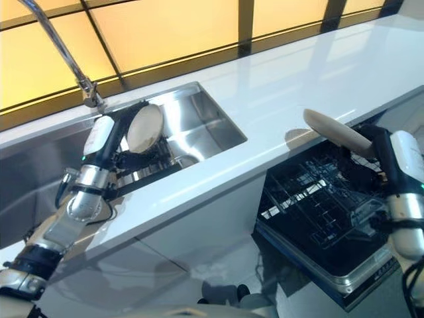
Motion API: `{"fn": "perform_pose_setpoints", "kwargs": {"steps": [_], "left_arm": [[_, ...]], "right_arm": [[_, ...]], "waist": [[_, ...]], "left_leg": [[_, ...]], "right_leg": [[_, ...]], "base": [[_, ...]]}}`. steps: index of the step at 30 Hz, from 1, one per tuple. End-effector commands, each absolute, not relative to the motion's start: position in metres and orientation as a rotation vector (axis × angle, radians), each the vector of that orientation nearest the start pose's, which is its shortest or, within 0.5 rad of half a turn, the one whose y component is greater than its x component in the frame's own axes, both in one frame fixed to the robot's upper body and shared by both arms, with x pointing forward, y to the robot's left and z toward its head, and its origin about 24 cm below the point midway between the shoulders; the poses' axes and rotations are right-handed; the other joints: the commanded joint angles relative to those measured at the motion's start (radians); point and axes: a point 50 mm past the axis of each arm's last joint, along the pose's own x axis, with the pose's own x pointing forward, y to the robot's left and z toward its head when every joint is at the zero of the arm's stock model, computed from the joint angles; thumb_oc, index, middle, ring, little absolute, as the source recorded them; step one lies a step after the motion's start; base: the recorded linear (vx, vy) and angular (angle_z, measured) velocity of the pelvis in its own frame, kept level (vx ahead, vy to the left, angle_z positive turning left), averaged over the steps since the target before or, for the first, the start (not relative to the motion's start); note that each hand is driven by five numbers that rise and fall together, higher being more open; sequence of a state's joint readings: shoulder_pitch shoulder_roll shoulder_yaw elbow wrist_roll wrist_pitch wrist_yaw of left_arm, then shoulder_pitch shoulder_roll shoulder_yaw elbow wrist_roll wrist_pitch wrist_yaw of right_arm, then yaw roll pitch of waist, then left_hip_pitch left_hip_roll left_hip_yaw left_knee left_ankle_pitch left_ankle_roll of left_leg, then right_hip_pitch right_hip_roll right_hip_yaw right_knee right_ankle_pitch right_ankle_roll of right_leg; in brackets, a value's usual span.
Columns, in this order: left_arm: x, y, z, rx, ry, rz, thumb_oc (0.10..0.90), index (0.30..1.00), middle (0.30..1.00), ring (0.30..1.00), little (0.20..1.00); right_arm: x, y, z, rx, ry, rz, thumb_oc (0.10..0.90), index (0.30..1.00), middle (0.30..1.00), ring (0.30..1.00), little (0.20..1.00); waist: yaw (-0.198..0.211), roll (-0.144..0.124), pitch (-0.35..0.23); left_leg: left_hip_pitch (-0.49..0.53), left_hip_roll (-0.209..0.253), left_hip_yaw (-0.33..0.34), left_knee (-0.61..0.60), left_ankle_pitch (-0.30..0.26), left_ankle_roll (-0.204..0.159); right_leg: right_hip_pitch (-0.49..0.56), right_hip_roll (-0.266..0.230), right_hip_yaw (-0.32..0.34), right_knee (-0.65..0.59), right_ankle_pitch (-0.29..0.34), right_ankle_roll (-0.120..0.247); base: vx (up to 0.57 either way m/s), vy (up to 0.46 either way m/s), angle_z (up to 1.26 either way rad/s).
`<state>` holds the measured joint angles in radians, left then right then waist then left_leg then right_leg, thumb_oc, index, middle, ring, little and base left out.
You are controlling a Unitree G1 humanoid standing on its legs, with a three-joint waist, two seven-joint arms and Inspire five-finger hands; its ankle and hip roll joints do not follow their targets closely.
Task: Pick up plates and place into dishwasher.
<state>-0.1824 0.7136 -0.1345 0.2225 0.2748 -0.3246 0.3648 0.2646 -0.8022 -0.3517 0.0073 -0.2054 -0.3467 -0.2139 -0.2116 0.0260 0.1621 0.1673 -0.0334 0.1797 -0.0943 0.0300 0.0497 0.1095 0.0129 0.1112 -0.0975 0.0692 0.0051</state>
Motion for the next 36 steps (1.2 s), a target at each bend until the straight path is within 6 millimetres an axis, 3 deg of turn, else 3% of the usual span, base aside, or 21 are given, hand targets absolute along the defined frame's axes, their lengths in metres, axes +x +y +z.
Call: {"fn": "perform_pose_setpoints", "kwargs": {"steps": [1,8,13,19,23,26,36], "left_arm": [[0.285,0.272,0.155,0.872,-0.573,0.305,0.8,0.9,0.9,0.9,0.9],[0.285,0.267,0.162,0.853,-0.612,0.316,0.8,0.9,0.9,0.9,0.9],[0.292,0.251,0.167,0.831,-0.643,0.267,0.8,0.9,0.9,0.9,0.9],[0.301,0.228,0.168,0.815,-0.67,0.196,0.8,0.9,0.9,0.9,0.9],[0.305,0.219,0.17,0.812,-0.685,0.171,0.8,0.9,0.9,0.9,0.9],[0.309,0.209,0.172,0.803,-0.698,0.138,0.8,0.9,0.9,0.9,0.9],[0.316,0.195,0.18,0.79,-0.731,0.095,0.8,0.9,0.9,0.9,0.9]], "right_arm": [[0.194,-0.348,0.173,-1.014,-0.405,-0.388,0.1,0.3,0.3,0.3,0.2],[0.194,-0.352,0.15,-0.954,-0.265,-0.329,0.1,0.3,0.3,0.3,0.2],[0.208,-0.347,0.117,-0.88,-0.072,-0.242,0.1,0.3,0.3,0.3,0.2],[0.224,-0.335,0.062,-0.804,0.208,-0.161,0.1,0.3,0.3,0.3,0.2],[0.234,-0.327,0.048,-0.763,0.264,-0.141,0.1,0.3,0.3,0.3,0.2],[0.242,-0.319,0.027,-0.734,0.338,-0.124,0.1,0.3,0.3,0.3,0.2],[0.261,-0.303,-0.002,-0.757,0.515,-0.058,0.1,0.3,0.3,0.3,0.2]], "waist": [[-0.014,-0.021,-0.108],[-0.024,-0.019,-0.096],[-0.011,-0.019,-0.094],[0.019,-0.025,-0.095],[0.035,-0.028,-0.094],[0.062,-0.028,-0.094],[0.114,-0.027,-0.097]], "left_leg": [[0.031,-0.026,-0.028,0.007,-0.144,0.025],[0.028,-0.023,-0.024,0.007,-0.14,0.021],[0.026,-0.024,-0.035,0.007,-0.139,0.018],[0.027,-0.025,-0.055,0.007,-0.136,0.018],[0.028,-0.026,-0.064,0.007,-0.136,0.019],[0.028,-0.027,-0.078,0.007,-0.136,0.018],[0.026,-0.03,-0.11,0.007,-0.135,0.014]], "right_leg": [[0.039,0.066,0.001,0.01,-0.084,0.026],[0.035,0.066,0.007,0.01,-0.077,0.026],[0.036,0.061,-0.009,0.01,-0.077,0.026],[0.042,0.056,-0.037,0.01,-0.077,0.022],[0.046,0.054,-0.05,0.01,-0.078,0.02],[0.05,0.051,-0.066,0.01,-0.079,0.018],[0.059,0.046,-0.098,0.01,-0.087,0.012]], "base": [[0.01,0.017,-0.12],[0.0,0.009,-0.05],[0.0,0.0,0.0],[-0.02,-0.008,0.04],[-0.03,-0.022,0.15],[-0.03,-0.022,0.07],[-0.02,-0.015,0.11]]}}
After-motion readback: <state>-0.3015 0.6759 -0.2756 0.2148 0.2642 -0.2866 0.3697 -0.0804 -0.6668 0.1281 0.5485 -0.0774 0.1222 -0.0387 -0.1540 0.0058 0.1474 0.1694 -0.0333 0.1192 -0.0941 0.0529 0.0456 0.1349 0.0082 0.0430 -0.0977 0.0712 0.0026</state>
